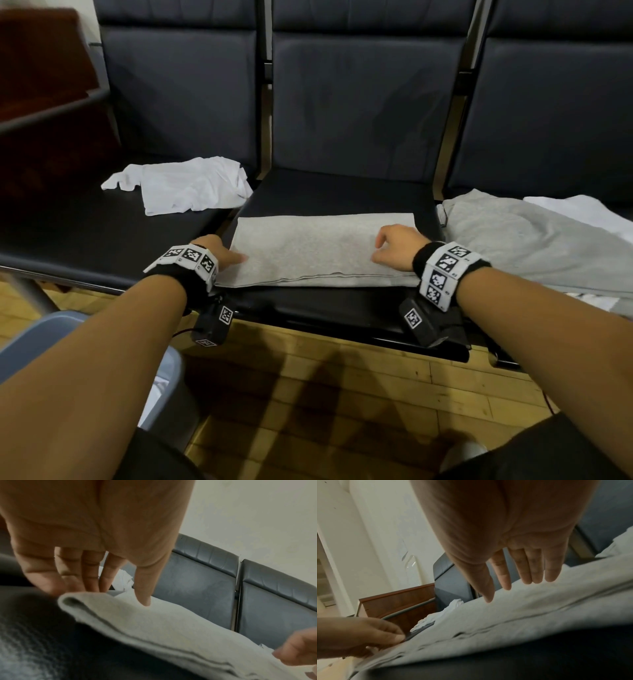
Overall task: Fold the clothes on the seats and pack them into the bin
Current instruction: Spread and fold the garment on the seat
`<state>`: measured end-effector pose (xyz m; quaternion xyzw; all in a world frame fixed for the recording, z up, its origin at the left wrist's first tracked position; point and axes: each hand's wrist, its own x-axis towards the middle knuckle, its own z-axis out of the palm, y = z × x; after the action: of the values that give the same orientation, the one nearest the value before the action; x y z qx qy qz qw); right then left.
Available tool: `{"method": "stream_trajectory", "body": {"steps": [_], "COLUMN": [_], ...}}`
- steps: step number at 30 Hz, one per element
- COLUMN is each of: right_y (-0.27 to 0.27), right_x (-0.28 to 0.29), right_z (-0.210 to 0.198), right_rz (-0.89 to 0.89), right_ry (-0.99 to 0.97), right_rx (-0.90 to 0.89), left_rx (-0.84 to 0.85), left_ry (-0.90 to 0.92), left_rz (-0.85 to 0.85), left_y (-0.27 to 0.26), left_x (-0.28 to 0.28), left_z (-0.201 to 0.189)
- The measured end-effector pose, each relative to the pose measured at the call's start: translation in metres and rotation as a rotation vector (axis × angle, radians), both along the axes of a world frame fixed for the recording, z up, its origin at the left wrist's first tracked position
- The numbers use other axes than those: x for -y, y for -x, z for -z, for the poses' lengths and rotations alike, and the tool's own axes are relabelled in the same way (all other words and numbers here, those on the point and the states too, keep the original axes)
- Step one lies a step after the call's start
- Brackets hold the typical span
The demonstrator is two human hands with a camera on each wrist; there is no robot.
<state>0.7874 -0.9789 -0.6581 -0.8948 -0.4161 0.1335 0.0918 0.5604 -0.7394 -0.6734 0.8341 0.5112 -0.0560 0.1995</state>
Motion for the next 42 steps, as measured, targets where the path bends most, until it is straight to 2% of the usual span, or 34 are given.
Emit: {"method": "stream_trajectory", "body": {"steps": [4, 9, 13, 17, 20, 22, 24, 29, 33, 35, 37, 39, 42], "right_y": [0.018, 0.031, 0.042, 0.061, 0.083, 0.095, 0.096, 0.064, 0.027, 0.011, 0.003, 0.007, 0.008], "right_x": [-0.023, -0.043, -0.054, -0.069, -0.082, -0.087, -0.092, -0.084, -0.059, -0.050, -0.044, -0.043, -0.047], "right_z": [0.018, 0.036, 0.042, 0.039, 0.036, 0.030, 0.022, 0.000, -0.007, -0.002, 0.006, 0.011, 0.021], "right_rz": [-0.024, -0.051, -0.064, -0.137, -0.170, -0.169, -0.135, 0.238, 0.449, 0.508, 0.559, 0.609, 0.593], "right_ry": [0.117, 0.214, 0.275, 0.289, 0.251, 0.161, 0.070, -0.313, -0.550, -0.596, -0.572, -0.496, -0.325], "right_rx": [-0.066, -0.046, -0.092, -0.095, -0.165, -0.270, -0.396, -0.888, -1.140, -1.258, -1.246, -1.152, -0.796], "left_rx": [-0.024, -0.073, 0.120, 0.311, 0.461, 0.584, 0.639, 0.754, 0.708, 0.667, 0.651, 0.621, 0.571], "left_ry": [0.032, 0.019, -0.014, -0.041, 0.031, 0.061, 0.035, 0.060, 0.076, 0.190, 0.342, 0.369, 0.318], "left_rz": [-0.010, 0.044, 0.018, -0.114, -0.215, -0.230, -0.173, 0.027, 0.278, 0.378, 0.384, 0.347, 0.259], "left_y": [-0.010, -0.015, -0.014, -0.002, 0.008, 0.009, 0.005, -0.026, -0.066, -0.082, -0.092, -0.093, -0.087], "left_x": [0.000, -0.005, -0.011, -0.022, -0.028, -0.027, -0.021, 0.018, 0.055, 0.074, 0.084, 0.083, 0.067], "left_z": [0.007, 0.008, -0.004, -0.016, -0.028, -0.037, -0.044, -0.057, -0.051, -0.046, -0.039, -0.033, -0.021]}}
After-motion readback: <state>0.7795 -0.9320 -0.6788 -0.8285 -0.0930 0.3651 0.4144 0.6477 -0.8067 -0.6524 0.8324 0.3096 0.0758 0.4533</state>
